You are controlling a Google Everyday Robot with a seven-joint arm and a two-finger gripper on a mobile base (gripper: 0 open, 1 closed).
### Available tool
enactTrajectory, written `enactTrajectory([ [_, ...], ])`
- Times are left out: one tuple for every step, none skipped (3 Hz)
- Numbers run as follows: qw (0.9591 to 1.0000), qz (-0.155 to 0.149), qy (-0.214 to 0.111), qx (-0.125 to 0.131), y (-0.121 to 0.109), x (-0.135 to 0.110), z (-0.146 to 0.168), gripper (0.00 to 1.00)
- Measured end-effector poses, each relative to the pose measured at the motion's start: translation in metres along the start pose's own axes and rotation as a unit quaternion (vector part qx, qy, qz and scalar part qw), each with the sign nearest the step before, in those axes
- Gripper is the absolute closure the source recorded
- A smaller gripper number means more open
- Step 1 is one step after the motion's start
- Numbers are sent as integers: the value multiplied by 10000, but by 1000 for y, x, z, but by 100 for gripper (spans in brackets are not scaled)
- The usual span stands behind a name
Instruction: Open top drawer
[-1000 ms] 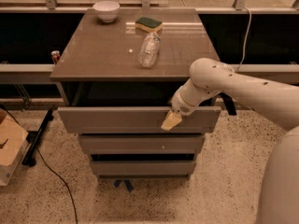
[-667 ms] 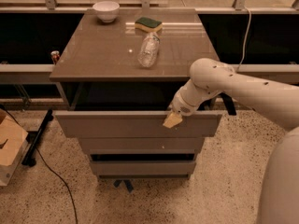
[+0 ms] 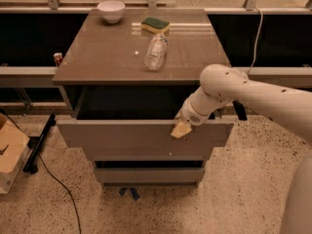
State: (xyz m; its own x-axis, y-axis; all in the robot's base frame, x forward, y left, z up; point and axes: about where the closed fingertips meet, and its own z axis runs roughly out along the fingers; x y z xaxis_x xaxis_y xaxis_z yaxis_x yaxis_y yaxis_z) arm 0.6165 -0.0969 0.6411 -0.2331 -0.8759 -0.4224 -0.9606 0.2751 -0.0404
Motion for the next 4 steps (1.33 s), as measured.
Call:
enactTrajectory([
  [10000, 0, 0, 0, 1, 0, 0, 70],
  [10000, 1, 0, 0, 2, 0, 0, 47],
  [10000, 35, 3, -16, 5, 1, 0, 16],
  [10000, 35, 3, -16, 5, 1, 0, 0],
])
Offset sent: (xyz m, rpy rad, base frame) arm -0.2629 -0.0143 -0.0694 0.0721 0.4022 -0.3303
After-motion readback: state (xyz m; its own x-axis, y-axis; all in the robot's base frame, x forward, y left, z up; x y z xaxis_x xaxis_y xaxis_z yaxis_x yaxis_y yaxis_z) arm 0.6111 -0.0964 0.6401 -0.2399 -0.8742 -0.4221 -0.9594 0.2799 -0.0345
